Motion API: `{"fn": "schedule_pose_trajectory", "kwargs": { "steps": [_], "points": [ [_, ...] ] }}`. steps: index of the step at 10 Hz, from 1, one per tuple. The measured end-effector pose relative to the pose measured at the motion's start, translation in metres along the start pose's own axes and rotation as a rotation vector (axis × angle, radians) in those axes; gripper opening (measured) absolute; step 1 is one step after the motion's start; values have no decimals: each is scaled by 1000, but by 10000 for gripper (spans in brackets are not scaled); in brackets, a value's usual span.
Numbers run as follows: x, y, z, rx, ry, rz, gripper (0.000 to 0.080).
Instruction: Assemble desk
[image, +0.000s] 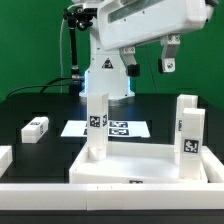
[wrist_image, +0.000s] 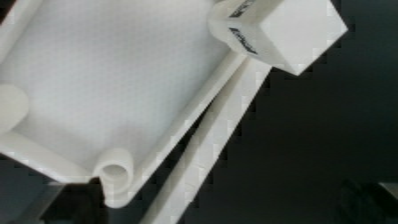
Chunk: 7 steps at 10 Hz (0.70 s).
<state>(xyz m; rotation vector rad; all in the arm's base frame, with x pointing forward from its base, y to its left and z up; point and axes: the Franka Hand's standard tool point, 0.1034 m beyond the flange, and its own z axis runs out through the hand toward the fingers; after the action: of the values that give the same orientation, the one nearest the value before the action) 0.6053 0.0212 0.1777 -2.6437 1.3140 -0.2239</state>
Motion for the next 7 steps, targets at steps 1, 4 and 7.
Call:
{"fn": "schedule_pose_trajectory", "kwargs": {
  "steps": [1, 4, 7],
  "points": [
    [-1, 18, -4, 4, 2, -119, 649],
    [28, 104, -19, 2, -7, -542, 649],
    [53, 141, -20, -15, -11, -736, 649]
  ]
}}
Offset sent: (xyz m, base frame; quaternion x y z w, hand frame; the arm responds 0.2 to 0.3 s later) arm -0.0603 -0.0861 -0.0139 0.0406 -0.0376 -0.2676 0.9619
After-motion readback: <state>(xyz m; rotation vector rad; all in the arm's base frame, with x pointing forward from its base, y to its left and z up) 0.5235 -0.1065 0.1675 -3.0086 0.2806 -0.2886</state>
